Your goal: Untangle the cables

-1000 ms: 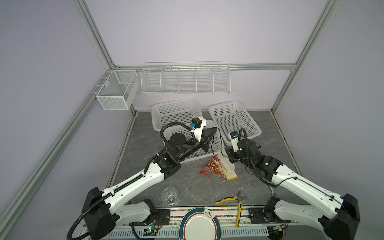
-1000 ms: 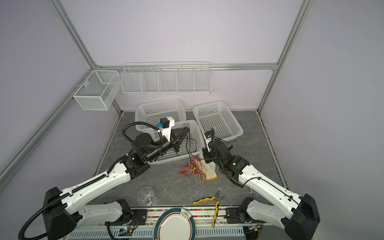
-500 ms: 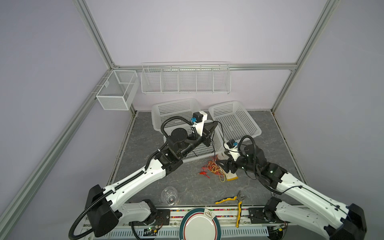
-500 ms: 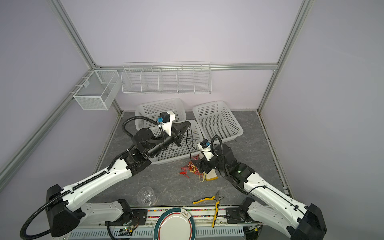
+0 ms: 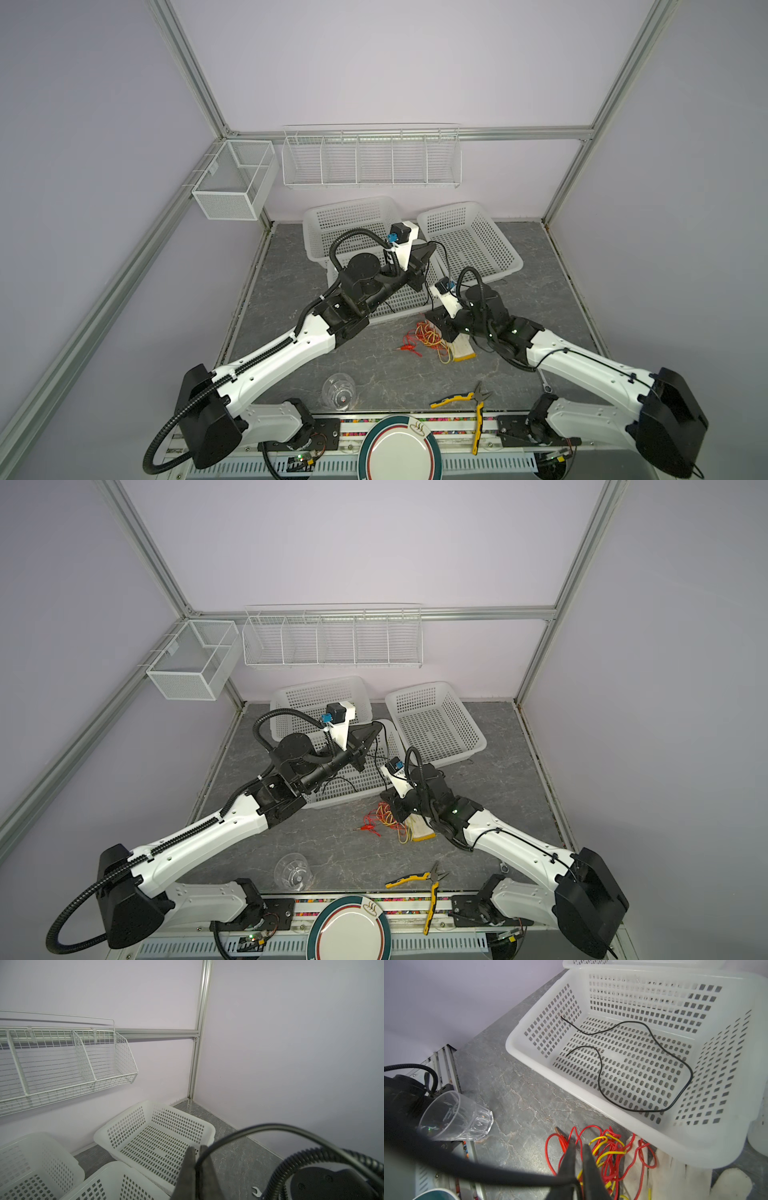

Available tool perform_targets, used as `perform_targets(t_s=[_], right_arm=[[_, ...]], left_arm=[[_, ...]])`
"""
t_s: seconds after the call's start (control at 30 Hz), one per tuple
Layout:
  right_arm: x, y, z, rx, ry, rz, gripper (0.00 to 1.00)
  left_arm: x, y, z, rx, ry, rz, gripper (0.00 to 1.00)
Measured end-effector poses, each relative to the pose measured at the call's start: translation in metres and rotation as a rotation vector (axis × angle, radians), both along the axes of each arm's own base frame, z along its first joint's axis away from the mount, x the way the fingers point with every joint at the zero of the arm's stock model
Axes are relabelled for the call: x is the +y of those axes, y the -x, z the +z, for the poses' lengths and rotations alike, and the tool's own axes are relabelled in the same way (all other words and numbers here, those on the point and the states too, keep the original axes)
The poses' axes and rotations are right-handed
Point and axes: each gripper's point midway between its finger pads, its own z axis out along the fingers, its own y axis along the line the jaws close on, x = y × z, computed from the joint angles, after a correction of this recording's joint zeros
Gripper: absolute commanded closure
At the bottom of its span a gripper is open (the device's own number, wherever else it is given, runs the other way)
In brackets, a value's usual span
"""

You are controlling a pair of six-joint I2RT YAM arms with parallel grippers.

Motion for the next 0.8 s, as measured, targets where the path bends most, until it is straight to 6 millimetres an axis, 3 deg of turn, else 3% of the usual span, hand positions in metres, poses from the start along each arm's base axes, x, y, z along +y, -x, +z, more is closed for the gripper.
perform_targets(t_s=[0.13, 0.23, 0.53, 0.67, 0.8], right_arm=[[-0.003, -0.005, 0.022, -0.045, 0.004, -0.021, 0.94], [-0.008, -0.006, 0.051, -0.102, -0.015, -0.036, 0.93], [-0.018, 0.002, 0.135, -0.267, -0.122, -0.032, 0.94], [-0.01, -0.006, 0.147, -0.3, -0.124, -0.023, 0.94], [0.01, -0.03, 0.144, -0.302, -0.094, -0.026, 0.93]], left_arm=[[0.008, -0.001, 0.004, -0.012, -0.006, 0.035, 1.0], [0.014, -0.003, 0.003, -0.01, -0.009, 0.065, 1.0], [0.024, -0.015, -0.049, 0.07, -0.127, 0.157, 1.0], [0.028, -0.018, -0.056, 0.076, -0.154, 0.185, 1.0], [0.035, -0.023, -0.061, 0.082, -0.179, 0.231, 1.0]])
